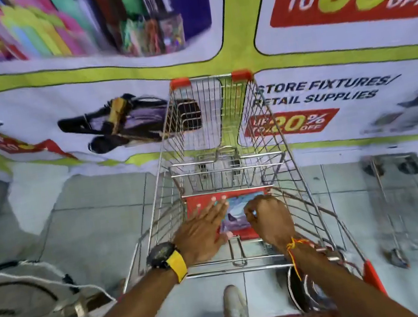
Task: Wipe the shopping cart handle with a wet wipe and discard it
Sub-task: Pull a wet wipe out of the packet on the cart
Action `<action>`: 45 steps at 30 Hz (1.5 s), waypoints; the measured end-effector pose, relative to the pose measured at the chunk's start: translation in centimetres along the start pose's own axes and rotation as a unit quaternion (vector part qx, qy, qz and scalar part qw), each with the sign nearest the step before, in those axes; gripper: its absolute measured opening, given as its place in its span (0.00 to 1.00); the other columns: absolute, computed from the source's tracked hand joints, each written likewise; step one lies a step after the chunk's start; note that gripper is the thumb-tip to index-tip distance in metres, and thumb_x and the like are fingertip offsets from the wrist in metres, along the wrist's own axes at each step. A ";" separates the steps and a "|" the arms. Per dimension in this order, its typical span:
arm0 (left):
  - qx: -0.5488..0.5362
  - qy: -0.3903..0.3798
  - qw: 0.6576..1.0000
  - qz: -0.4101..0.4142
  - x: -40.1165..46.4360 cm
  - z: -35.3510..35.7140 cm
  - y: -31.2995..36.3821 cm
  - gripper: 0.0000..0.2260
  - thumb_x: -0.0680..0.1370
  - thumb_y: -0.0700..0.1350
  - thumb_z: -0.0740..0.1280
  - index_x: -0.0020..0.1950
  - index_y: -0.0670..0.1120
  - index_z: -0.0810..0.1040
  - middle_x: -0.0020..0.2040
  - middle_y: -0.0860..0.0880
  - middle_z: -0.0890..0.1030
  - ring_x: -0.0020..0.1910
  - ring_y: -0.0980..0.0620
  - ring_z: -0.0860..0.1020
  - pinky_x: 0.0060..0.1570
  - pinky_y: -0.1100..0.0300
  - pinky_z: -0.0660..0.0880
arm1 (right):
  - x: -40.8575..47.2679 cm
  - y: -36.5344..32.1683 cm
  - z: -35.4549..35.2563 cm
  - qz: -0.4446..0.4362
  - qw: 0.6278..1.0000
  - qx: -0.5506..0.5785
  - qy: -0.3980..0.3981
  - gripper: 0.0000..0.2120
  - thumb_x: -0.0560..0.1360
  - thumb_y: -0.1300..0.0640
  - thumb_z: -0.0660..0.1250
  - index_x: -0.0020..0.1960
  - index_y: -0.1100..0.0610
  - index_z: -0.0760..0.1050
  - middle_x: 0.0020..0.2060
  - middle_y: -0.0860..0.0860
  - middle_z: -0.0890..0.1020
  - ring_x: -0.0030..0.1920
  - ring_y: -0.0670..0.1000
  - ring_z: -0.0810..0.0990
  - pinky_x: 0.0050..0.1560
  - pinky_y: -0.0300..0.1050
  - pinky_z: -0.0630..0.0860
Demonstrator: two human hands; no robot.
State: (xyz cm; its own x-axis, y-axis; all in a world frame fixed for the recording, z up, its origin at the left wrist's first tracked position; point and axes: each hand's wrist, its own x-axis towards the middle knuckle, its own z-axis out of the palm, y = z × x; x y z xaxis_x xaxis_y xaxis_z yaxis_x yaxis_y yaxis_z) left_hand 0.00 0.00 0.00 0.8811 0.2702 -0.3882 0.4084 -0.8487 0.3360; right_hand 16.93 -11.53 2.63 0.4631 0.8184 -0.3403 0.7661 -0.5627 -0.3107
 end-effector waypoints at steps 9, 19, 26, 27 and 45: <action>-0.045 -0.064 0.996 -0.051 3.8 3.4 -0.8 0.32 0.83 0.57 0.51 0.81 0.45 0.42 0.82 0.46 0.43 0.81 0.47 0.43 0.78 0.48 0.47 | 5.5 0.2 3.8 -0.092 0.990 -0.094 -0.057 0.07 0.78 0.60 0.65 0.50 0.56 0.82 0.50 0.61 0.85 0.52 0.66 0.83 0.50 0.55 0.80; -0.062 -0.079 0.993 -0.059 4.1 4.3 -1.4 0.32 0.83 0.57 0.51 0.81 0.42 0.43 0.82 0.44 0.43 0.81 0.46 0.42 0.79 0.47 0.48 | 6.5 0.4 5.0 -0.148 0.978 -0.135 -0.064 0.06 0.80 0.58 0.66 0.52 0.59 0.80 0.50 0.60 0.84 0.50 0.64 0.83 0.51 0.58 0.81; -0.065 -0.089 0.992 -0.063 4.2 5.1 -1.7 0.34 0.82 0.60 0.50 0.80 0.43 0.41 0.82 0.44 0.41 0.81 0.48 0.41 0.79 0.48 0.46 | 6.4 1.0 4.4 -0.138 0.985 -0.091 -0.058 0.12 0.78 0.53 0.68 0.56 0.60 0.77 0.51 0.61 0.85 0.51 0.64 0.83 0.53 0.57 0.79; -0.062 -0.089 0.992 -0.064 4.2 5.2 -1.7 0.34 0.82 0.60 0.50 0.80 0.43 0.40 0.82 0.45 0.41 0.81 0.48 0.41 0.79 0.48 0.46 | 6.3 1.2 4.2 -0.134 0.986 -0.082 -0.064 0.12 0.78 0.53 0.67 0.56 0.60 0.77 0.50 0.61 0.85 0.51 0.64 0.83 0.54 0.57 0.78; -0.090 -0.099 0.990 -0.043 4.2 4.9 -1.2 0.34 0.82 0.61 0.53 0.80 0.51 0.39 0.82 0.43 0.39 0.81 0.44 0.39 0.80 0.46 0.46 | 5.5 3.5 2.9 0.037 0.979 0.186 -0.073 0.09 0.76 0.50 0.69 0.46 0.54 0.71 0.38 0.54 0.83 0.41 0.59 0.83 0.46 0.54 0.80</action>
State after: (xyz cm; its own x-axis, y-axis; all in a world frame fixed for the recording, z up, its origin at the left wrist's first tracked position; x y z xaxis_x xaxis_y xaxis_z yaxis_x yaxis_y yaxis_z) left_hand 2.09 -0.11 -6.25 0.7839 0.2287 -0.5773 0.5321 -0.7266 0.4346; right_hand 20.85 -9.31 -2.88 0.4213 0.7637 -0.4891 0.5042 -0.6455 -0.5736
